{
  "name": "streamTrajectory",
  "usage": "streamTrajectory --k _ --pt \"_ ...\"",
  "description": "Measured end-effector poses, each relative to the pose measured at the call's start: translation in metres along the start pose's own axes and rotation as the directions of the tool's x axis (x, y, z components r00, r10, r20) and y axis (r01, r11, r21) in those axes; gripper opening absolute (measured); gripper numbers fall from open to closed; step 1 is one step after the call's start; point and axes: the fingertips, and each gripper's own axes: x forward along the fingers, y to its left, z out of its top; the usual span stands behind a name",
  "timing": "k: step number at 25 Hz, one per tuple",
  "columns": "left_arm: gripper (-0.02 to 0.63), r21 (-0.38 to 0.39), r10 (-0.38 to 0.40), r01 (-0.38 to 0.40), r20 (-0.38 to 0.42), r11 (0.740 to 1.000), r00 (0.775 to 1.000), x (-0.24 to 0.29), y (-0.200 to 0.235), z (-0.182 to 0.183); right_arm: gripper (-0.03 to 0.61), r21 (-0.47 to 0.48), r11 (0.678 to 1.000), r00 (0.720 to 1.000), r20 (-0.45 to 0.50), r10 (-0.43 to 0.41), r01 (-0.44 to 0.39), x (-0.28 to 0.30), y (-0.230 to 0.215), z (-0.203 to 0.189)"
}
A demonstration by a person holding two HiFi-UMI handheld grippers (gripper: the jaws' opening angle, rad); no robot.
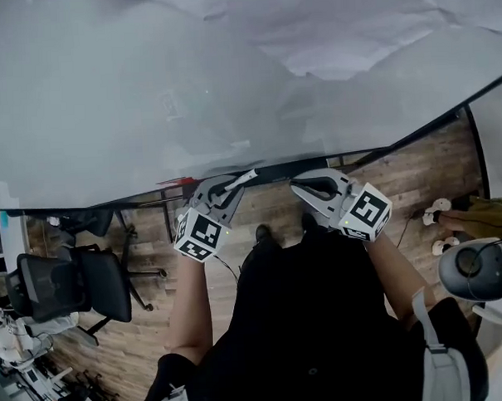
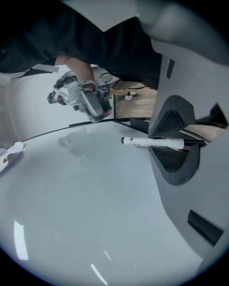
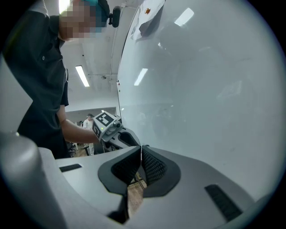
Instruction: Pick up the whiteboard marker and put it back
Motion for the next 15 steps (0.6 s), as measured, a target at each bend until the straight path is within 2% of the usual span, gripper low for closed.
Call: streamTrajectory --k 2,5,7,9,11,15 --pt "0.074 -0.078 0.026 -0.018 0.1 0.997 0.995 -0.017 0.005 0.023 0.021 -0.017 0.999 0.999 0.001 0.032 -0.032 0.008 0.002 0.005" --pt "0.074 -0.173 0.075 -0.033 0.241 0.984 0.968 -0.048 0.011 0.053 0.021 -0.031 0.996 0.997 -0.008 0.081 -0.082 0.019 0.01 0.007" --pt "0.073 -0.248 0.109 -0.024 0.331 0.968 0.937 -0.07 0.017 0.072 0.021 -0.04 0.993 0.994 -0.011 0.109 -0.11 0.026 0.014 0.009" --pt "0.072 -0.302 0.148 -0.027 0.387 0.953 0.91 -0.092 0.023 0.084 0.021 -0.047 0.99 0.991 -0.013 0.133 -0.133 0.033 0.02 0.012" --pt "0.072 -0.325 0.18 -0.037 0.424 0.945 0.888 -0.109 0.025 0.085 0.021 -0.051 0.986 0.987 -0.01 0.159 -0.159 0.042 0.025 0.014" --pt "0.072 -0.398 0.249 -0.026 0.519 0.917 0.817 -0.135 0.025 0.08 0.021 -0.063 0.974 0.976 -0.018 0.216 -0.217 0.057 0.037 0.014"
